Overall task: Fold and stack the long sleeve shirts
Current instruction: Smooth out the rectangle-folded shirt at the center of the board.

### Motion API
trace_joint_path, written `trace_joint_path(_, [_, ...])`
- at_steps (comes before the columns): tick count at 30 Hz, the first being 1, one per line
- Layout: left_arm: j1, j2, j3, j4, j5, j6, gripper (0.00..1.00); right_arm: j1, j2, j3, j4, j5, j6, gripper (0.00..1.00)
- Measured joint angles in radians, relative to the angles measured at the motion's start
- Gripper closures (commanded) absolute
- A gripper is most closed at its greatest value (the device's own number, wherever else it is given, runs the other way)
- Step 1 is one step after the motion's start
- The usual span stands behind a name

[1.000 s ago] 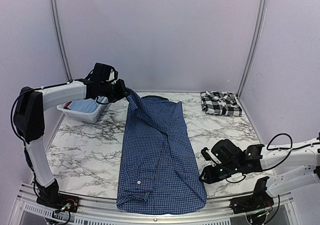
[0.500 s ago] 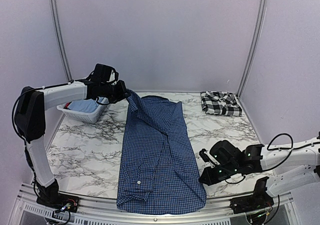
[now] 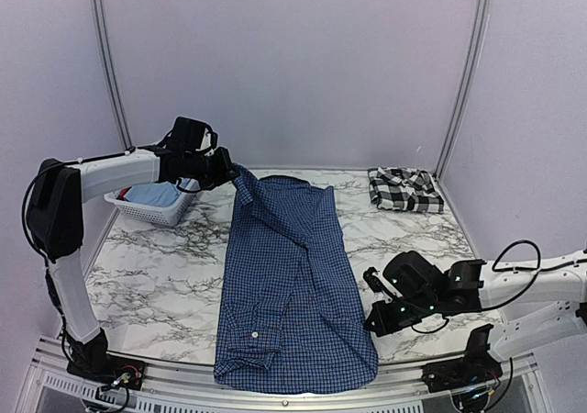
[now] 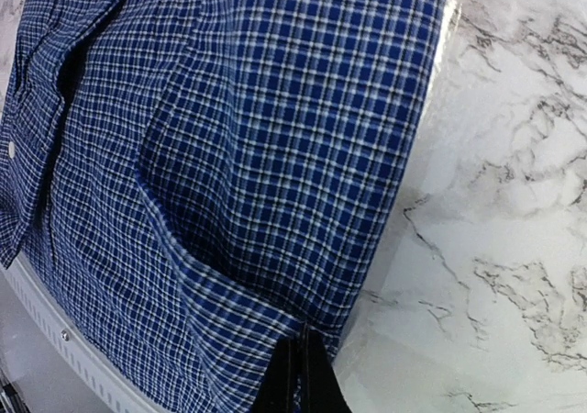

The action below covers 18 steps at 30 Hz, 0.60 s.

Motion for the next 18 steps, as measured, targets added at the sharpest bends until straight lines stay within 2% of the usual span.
trace_joint_path(8, [0.0,0.001,0.0,0.0,0.001,0.0,1.0,0.032,0.015,0.044,-0.012,0.0,-0.003,1.0])
trace_joint_path(10, [0.0,0.002,0.0,0.0,0.003,0.0,1.0,0.035,0.031,0.051,-0.015,0.006,-0.003,0.96])
trace_joint_path(18, [0.0,0.006,0.0,0.0,0.007,0.0,1.0,0.009,0.074,0.165,-0.075,0.131,-0.02,0.94])
